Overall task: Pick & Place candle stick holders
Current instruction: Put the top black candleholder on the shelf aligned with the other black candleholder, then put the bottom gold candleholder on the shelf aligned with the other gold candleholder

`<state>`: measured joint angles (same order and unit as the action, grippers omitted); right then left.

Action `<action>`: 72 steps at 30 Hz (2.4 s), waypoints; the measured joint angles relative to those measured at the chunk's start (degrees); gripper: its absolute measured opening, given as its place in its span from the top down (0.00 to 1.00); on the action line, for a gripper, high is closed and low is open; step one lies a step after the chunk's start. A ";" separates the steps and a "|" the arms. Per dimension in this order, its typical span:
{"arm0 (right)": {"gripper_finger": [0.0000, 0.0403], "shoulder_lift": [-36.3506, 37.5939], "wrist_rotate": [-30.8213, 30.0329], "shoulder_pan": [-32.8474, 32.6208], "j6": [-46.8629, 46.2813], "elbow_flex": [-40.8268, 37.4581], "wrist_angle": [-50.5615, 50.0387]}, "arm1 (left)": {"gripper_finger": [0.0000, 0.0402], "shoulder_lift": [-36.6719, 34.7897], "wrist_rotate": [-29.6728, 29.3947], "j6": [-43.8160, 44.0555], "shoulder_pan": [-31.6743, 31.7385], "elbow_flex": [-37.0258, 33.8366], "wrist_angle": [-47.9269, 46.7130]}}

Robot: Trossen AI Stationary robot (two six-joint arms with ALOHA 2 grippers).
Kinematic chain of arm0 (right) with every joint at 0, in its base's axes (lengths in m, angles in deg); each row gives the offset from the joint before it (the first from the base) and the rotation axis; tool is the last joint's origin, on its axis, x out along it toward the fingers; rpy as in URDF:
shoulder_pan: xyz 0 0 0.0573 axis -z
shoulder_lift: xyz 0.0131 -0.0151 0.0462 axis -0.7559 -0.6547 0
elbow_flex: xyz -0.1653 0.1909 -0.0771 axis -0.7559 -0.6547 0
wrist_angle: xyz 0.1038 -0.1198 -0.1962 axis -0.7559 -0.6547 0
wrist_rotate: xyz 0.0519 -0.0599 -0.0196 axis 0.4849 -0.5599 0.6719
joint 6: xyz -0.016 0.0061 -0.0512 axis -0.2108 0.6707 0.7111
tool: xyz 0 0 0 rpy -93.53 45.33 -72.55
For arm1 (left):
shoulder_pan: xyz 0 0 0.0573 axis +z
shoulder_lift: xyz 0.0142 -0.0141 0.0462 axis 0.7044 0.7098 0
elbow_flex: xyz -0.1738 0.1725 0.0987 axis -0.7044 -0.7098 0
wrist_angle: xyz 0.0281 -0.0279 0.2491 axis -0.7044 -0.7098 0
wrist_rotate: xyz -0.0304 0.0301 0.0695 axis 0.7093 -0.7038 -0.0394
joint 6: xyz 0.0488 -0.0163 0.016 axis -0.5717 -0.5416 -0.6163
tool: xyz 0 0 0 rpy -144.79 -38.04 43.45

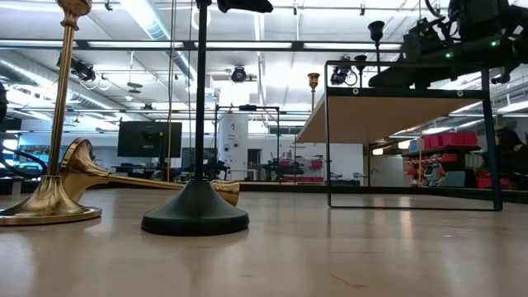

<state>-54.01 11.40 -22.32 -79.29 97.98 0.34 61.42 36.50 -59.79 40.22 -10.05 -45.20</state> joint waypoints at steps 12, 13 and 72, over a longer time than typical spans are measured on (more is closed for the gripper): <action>1.00 0.73 -0.47 0.03 0.71 0.09 -1.77 | 0.41 -0.02 0.00 0.00 0.00 0.00 -0.17; 1.00 0.74 -0.64 0.02 1.09 0.11 -2.22 | 0.41 -0.02 0.00 -0.02 0.00 0.00 -0.17; 0.58 11.40 -4.35 0.04 1.89 0.04 -9.61 | 0.41 -0.02 0.01 0.08 -0.01 -0.02 -0.11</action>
<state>-42.61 7.06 -22.28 -77.40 98.02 -9.27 61.40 36.51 -59.71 40.21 -10.07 -45.31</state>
